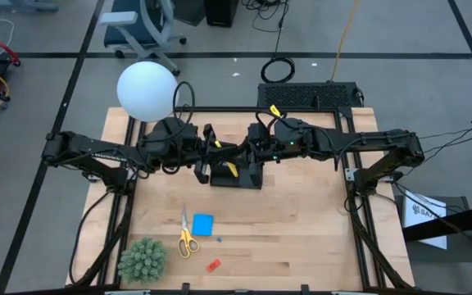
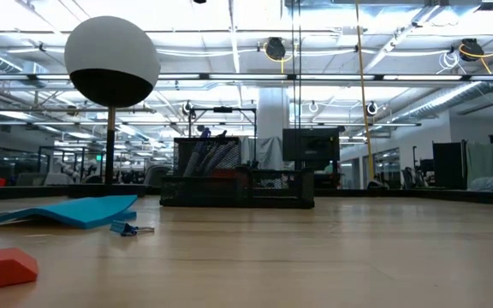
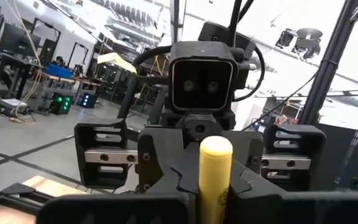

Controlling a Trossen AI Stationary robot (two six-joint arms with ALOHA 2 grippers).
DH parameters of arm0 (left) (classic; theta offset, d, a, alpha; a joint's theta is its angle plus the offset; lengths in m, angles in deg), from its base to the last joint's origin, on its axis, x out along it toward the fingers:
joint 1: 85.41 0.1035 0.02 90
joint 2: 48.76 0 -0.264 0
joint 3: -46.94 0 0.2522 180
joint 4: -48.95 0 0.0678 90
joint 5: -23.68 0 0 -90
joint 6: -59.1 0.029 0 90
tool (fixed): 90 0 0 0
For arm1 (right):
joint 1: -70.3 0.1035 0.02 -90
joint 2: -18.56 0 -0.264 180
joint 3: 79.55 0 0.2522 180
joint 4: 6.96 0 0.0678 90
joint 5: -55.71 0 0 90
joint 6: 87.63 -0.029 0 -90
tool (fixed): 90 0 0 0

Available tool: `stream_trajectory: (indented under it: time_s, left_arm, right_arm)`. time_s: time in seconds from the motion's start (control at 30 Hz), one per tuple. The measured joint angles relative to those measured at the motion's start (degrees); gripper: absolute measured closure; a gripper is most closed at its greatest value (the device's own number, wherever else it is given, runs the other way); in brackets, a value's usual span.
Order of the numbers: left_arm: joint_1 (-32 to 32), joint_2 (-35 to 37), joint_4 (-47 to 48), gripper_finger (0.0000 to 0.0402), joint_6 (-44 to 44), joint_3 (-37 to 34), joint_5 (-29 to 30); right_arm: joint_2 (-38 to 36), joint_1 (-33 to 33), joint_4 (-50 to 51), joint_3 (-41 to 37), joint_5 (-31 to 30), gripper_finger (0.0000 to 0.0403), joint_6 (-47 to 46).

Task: Pick and place office supplies into organizer
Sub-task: Put the yellow pen into the black desk organizer

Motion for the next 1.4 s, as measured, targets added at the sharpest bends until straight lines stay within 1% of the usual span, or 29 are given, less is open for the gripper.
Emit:
stream_trajectory:
  time_s: [0.2,0.33,0.43,0.63,0.87,1.1,1.23,1.3,1.4]
  left_arm:
    - [0.0,1.9,0.6,0.0387,0.4,-0.1,0.1]
    - [0.0,3.7,0.9,0.0387,1.4,-0.1,0.9]
    - [0.4,4.5,0.2,0.0387,-0.4,-0.1,1.8]
    - [2.3,5.9,0.3,0.0387,-11.5,-0.1,2.2]
    - [3.2,5.9,0.4,0.0387,-26.3,-0.1,0.9]
    - [3.2,5.9,5.4,0.0387,-45.9,-0.1,-0.5]
    - [3.4,5.9,7.6,0.0387,-53.4,-0.1,-2.1]
    - [3.8,5.9,8.1,0.0387,-56.5,-0.1,-3.0]
    - [4.6,5.9,7.8,0.0387,-60.3,-0.1,-3.1]
  right_arm:
    - [-0.5,0.0,1.6,0.0,0.1,0.0326,0.2]
    - [-2.2,-0.4,4.6,0.0,0.1,0.0325,1.5]
    - [-4.0,-0.7,5.9,0.0,-0.1,0.0327,3.5]
    - [-6.8,-0.8,6.0,0.0,-0.2,0.0328,10.5]
    - [-7.0,-0.3,6.2,0.0,-0.2,0.0328,19.9]
    - [-7.0,2.5,6.3,0.0,-0.8,0.0327,36.1]
    - [-7.0,5.2,6.2,0.0,-1.9,0.0321,46.5]
    - [-7.0,6.7,6.2,0.0,-3.5,0.0313,51.5]
    - [-7.0,8.6,6.1,0.0,-9.3,0.0292,59.3]
